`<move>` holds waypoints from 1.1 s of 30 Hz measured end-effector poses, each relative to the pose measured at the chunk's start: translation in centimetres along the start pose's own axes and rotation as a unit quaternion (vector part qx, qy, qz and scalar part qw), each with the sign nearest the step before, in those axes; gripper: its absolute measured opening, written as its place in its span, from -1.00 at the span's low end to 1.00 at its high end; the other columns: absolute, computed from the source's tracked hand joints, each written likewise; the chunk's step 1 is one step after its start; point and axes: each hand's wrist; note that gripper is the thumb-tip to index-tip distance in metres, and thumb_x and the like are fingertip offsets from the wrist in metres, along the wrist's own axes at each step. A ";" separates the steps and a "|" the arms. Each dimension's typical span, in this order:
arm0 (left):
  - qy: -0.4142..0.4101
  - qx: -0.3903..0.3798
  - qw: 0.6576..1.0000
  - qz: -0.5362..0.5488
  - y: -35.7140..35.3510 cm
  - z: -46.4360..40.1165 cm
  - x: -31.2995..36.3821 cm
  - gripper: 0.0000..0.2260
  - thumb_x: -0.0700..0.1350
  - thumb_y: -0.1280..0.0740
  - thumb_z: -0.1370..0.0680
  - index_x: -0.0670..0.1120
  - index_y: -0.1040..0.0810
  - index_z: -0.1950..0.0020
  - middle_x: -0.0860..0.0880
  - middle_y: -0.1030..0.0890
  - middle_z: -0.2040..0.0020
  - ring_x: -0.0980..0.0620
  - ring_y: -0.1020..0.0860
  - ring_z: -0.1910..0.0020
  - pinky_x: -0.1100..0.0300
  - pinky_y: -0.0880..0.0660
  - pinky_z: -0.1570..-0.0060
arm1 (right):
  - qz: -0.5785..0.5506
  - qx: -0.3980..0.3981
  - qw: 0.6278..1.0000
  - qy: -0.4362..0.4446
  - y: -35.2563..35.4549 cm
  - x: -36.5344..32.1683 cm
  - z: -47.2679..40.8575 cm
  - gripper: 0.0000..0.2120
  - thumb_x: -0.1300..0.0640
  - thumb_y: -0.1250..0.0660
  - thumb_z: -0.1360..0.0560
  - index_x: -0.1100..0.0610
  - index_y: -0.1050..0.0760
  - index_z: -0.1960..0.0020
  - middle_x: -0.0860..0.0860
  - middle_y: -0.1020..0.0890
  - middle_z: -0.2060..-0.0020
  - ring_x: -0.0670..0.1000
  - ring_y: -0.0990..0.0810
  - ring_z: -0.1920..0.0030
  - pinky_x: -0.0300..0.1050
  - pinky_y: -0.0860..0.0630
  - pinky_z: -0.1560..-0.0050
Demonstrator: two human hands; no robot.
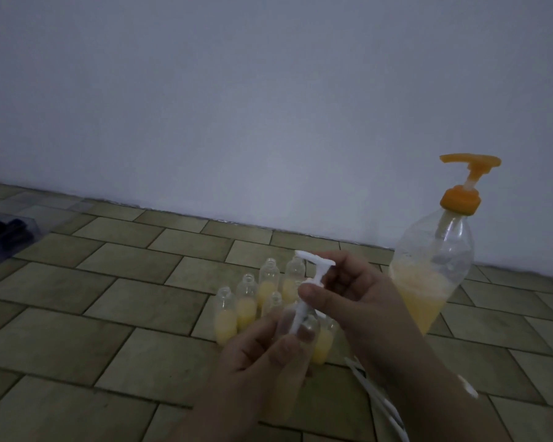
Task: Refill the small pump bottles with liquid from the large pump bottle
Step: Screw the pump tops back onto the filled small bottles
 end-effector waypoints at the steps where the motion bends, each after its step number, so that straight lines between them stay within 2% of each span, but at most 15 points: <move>1: 0.006 0.006 1.000 0.007 0.0 0.0 0.0 -0.43 0.29 -0.53 -0.13 0.03 -0.67 -0.03 -0.12 -0.67 0.22 -0.04 -0.63 0.25 0.18 -0.54 0.24 | -0.024 -0.005 1.000 -0.010 0.1 0.1 -0.1 -0.71 0.21 -0.51 -0.29 0.17 -0.61 -0.01 0.10 -0.65 0.18 0.02 -0.64 0.17 -0.20 -0.56 0.17; 3: 0.016 0.016 1.000 0.018 0.1 -0.1 0.0 -0.41 0.28 -0.54 -0.13 -0.01 -0.67 -0.04 -0.15 -0.66 0.20 -0.08 -0.62 0.26 0.12 -0.54 0.24 | -0.067 -0.015 0.997 -0.022 0.1 0.2 0.0 -0.72 0.18 -0.44 -0.30 0.19 -0.62 -0.01 0.16 -0.68 0.08 0.08 -0.66 0.08 -0.13 -0.57 0.10; 7: 0.017 -0.003 1.000 0.003 0.0 0.0 0.4 -0.48 0.28 -0.51 -0.18 0.00 -0.67 -0.01 -0.14 -0.66 0.21 -0.06 -0.63 0.24 0.14 -0.54 0.22 | 0.004 -0.007 1.000 -0.025 -0.1 0.7 0.2 -0.75 0.04 -0.56 -0.20 0.09 -0.64 0.17 0.01 -0.66 0.27 -0.04 -0.63 0.23 -0.25 -0.54 0.21; 11: 0.017 0.010 1.000 0.016 -0.3 -0.4 0.5 -0.43 0.28 -0.53 -0.15 -0.01 -0.67 -0.04 -0.14 -0.65 0.26 -0.05 -0.61 0.26 0.12 -0.55 0.23 | -0.055 -0.027 0.998 -0.034 0.0 0.8 0.3 -0.75 0.03 -0.41 -0.33 0.11 -0.67 0.04 0.06 -0.69 0.06 0.02 -0.64 0.01 -0.15 -0.57 0.05; 13: 0.016 0.010 1.000 0.021 -0.2 -0.4 0.6 -0.43 0.26 -0.53 -0.16 -0.04 -0.67 -0.04 -0.15 -0.64 0.27 -0.05 -0.61 0.27 0.12 -0.55 0.24 | -0.080 -0.008 0.996 -0.033 0.0 1.0 0.2 -0.68 -0.02 -0.56 -0.20 0.12 -0.67 0.12 0.09 -0.68 0.10 0.07 -0.64 0.06 -0.11 -0.56 0.05; 15: 0.019 -0.002 1.000 0.012 -0.2 -0.4 0.7 -0.48 0.26 -0.52 -0.18 -0.02 -0.67 0.00 -0.14 -0.65 0.27 -0.05 -0.62 0.27 0.15 -0.55 0.24 | -0.031 0.010 0.999 -0.030 0.0 1.4 0.2 -0.56 -0.08 -0.60 -0.07 0.14 -0.62 0.18 0.08 -0.65 0.23 0.06 -0.63 0.16 -0.13 -0.53 0.12; 17: 0.022 -0.010 1.000 0.010 -0.4 -0.4 0.7 -0.49 0.26 -0.52 -0.18 -0.01 -0.68 0.01 -0.13 -0.65 0.25 -0.03 -0.62 0.26 0.17 -0.55 0.24 | -0.019 0.015 0.999 -0.039 0.1 1.2 0.2 -0.59 -0.03 -0.54 -0.17 0.19 -0.58 0.11 0.06 -0.67 0.24 0.04 -0.65 0.16 -0.16 -0.54 0.15; 19: 0.018 -0.004 1.000 0.015 -0.4 -0.6 0.7 -0.46 0.26 -0.52 -0.17 -0.01 -0.67 -0.02 -0.12 -0.65 0.25 -0.02 -0.61 0.25 0.17 -0.54 0.23 | -0.069 0.010 0.996 -0.049 0.3 0.8 0.2 -0.74 0.08 -0.49 -0.30 0.18 -0.61 0.08 0.08 -0.70 0.15 0.03 -0.66 0.11 -0.13 -0.57 0.11; 21: 0.017 -0.008 1.000 0.018 -0.4 -0.6 0.8 -0.46 0.26 -0.53 -0.17 -0.01 -0.67 -0.03 -0.11 -0.65 0.25 -0.01 -0.62 0.25 0.19 -0.54 0.23 | -0.082 0.016 0.996 -0.044 0.1 0.6 0.2 -0.80 0.06 -0.54 -0.23 0.11 -0.63 0.22 0.10 -0.69 0.18 0.05 -0.65 0.16 -0.10 -0.58 0.11; 23: 0.022 -0.015 1.000 0.014 -0.3 -0.6 0.7 -0.47 0.26 -0.53 -0.16 -0.02 -0.68 0.00 -0.12 -0.66 0.25 -0.02 -0.63 0.26 0.20 -0.54 0.24 | -0.036 0.033 0.999 -0.020 0.1 1.1 0.1 -0.64 -0.07 -0.62 -0.07 0.08 -0.55 0.32 0.09 -0.61 0.30 0.04 -0.59 0.27 -0.11 -0.55 0.22; 25: 0.027 -0.008 0.999 0.017 -0.3 -0.7 0.6 -0.45 0.26 -0.54 -0.13 -0.03 -0.68 0.01 -0.13 -0.66 0.26 -0.03 -0.63 0.27 0.19 -0.54 0.26 | -0.033 0.034 0.999 -0.015 0.1 1.3 0.0 -0.59 -0.14 -0.59 -0.12 0.11 -0.53 0.26 0.08 -0.60 0.28 0.04 -0.57 0.26 -0.11 -0.53 0.23; 27: 0.021 0.007 1.000 0.019 -0.2 -1.0 0.6 -0.43 0.26 -0.54 -0.12 -0.04 -0.68 0.01 -0.13 -0.64 0.27 -0.02 -0.62 0.28 0.18 -0.55 0.26 | -0.084 0.015 0.996 -0.030 0.4 1.4 -0.1 -0.69 -0.03 -0.47 -0.29 0.18 -0.56 0.13 0.10 -0.67 0.12 0.09 -0.62 0.14 -0.04 -0.54 0.11; 29: 0.015 0.010 1.000 0.012 0.0 -1.2 0.9 -0.48 0.24 -0.53 -0.14 -0.05 -0.68 0.03 -0.12 -0.64 0.29 0.00 -0.61 0.30 0.21 -0.54 0.28 | -0.117 0.014 0.992 -0.041 0.5 1.3 -0.2 -0.68 0.06 -0.50 -0.26 0.20 -0.58 0.06 0.14 -0.68 0.08 0.10 -0.64 0.08 -0.04 -0.54 0.07; 31: 0.014 0.001 1.000 -0.001 0.0 -1.3 1.1 -0.59 0.16 -0.47 -0.22 -0.04 -0.68 0.05 -0.11 -0.63 0.30 0.01 -0.60 0.31 0.23 -0.51 0.30 | -0.093 0.018 0.995 -0.036 0.4 1.5 -0.2 -0.51 -0.04 -0.61 -0.13 0.18 -0.60 0.04 0.11 -0.65 0.16 0.07 -0.62 0.13 -0.12 -0.53 0.13; 33: 0.014 -0.003 1.000 -0.015 -0.2 -1.4 1.1 -0.63 0.14 -0.40 -0.27 -0.04 -0.68 0.04 -0.12 -0.62 0.31 0.00 -0.60 0.30 0.21 -0.50 0.29 | -0.094 0.008 0.995 -0.040 0.1 1.4 -0.1 -0.51 -0.05 -0.57 -0.20 0.19 -0.61 -0.02 0.10 -0.64 0.14 0.03 -0.61 0.15 -0.14 -0.53 0.20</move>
Point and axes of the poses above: each hand's wrist, its own z-axis away from the middle knuckle, its own y-axis out of the back of the hand, x = y × z
